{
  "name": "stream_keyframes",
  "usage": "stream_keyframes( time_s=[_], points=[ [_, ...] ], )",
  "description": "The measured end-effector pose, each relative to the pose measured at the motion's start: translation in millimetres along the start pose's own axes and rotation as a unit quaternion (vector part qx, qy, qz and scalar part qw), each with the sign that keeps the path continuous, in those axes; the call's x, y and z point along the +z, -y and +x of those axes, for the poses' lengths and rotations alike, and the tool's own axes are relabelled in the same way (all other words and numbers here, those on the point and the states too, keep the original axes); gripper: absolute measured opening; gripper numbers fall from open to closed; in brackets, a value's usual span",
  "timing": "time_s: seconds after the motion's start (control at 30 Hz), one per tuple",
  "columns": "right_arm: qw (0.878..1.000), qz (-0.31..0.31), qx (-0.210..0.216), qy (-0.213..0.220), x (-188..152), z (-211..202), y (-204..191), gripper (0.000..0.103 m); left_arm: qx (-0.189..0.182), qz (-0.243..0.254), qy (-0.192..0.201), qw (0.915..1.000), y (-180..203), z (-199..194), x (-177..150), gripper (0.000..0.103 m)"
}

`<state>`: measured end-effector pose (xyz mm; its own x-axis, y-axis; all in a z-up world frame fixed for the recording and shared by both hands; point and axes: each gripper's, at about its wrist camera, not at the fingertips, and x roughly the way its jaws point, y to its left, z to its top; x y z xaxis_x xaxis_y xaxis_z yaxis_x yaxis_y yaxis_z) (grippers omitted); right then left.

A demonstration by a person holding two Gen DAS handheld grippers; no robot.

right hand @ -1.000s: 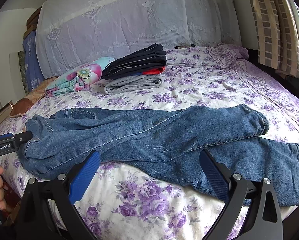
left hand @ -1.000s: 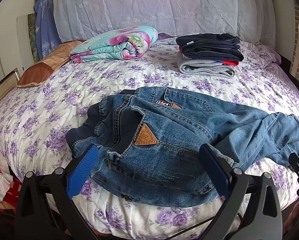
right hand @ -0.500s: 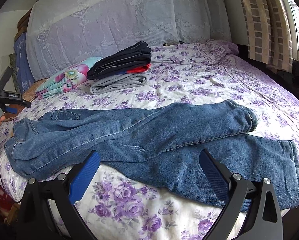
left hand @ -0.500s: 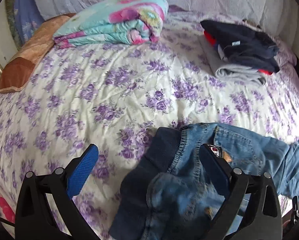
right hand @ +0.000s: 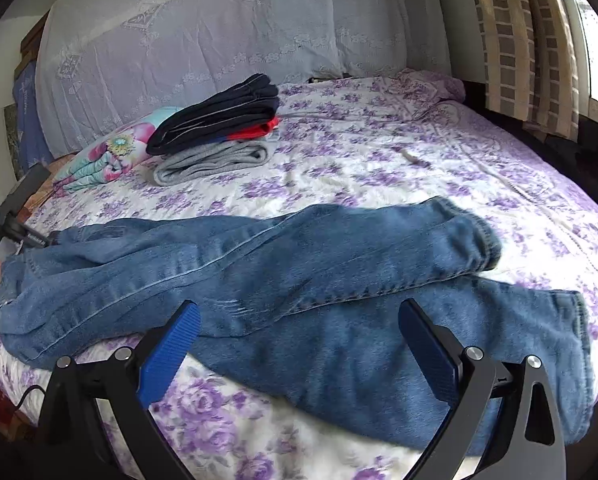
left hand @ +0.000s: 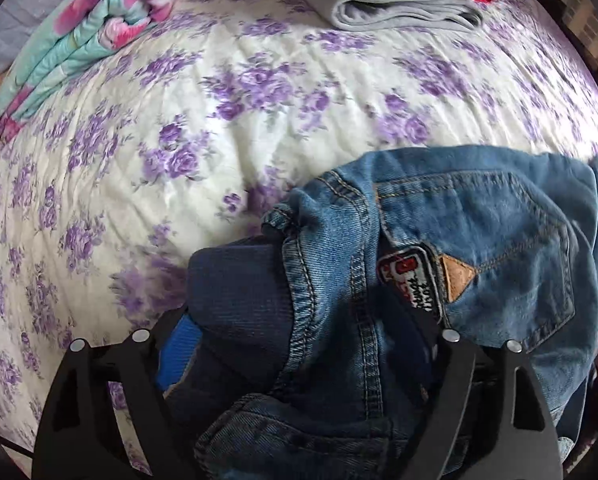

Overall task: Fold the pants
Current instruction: 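Grasp the jeans waistband with the left gripper while the right gripper grasps a leg hem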

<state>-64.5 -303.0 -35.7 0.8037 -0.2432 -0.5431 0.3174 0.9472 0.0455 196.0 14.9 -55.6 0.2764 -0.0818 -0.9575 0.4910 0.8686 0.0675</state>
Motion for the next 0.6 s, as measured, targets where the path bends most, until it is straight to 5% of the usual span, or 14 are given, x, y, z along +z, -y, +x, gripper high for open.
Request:
stream_keyframes(
  time_s=[0.1, 0.23, 0.4, 0.5, 0.57, 0.6],
  points=[
    [0.998, 0.017, -0.046, 0.039, 9.0, -14.1, 34.5, 0.1, -0.036, 0.013, 0.004, 0.9993, 12.4, -5.5, -11.2, 0.047],
    [0.992, 0.048, -0.105, 0.055, 23.8, -27.3, 94.0, 0.1, -0.046, 0.005, 0.003, 0.9989, 18.4, 0.5, -14.7, 0.044],
    [0.997, 0.057, -0.051, 0.005, 59.4, 1.8, 142.2, 0.1, -0.056, -0.025, -0.01, 0.9981, 6.7, 9.8, 1.5, 0.044],
    [0.996, 0.042, -0.019, -0.071, 80.2, 57.0, 142.8, 0.1, -0.06, -0.045, -0.007, 0.9972, 5.0, 14.9, 12.0, 0.044],
    [0.992, 0.046, -0.009, -0.119, 83.5, 94.5, 138.6, 0.071, -0.066, -0.06, 0.0, 0.996, 0.8, 14.3, 10.3, 0.045],
    [0.987, 0.044, 0.004, -0.154, 80.0, 111.1, 130.8, 0.009, -0.066, -0.07, 0.005, 0.9953, -0.6, 13.7, 9.5, 0.045]
  ],
)
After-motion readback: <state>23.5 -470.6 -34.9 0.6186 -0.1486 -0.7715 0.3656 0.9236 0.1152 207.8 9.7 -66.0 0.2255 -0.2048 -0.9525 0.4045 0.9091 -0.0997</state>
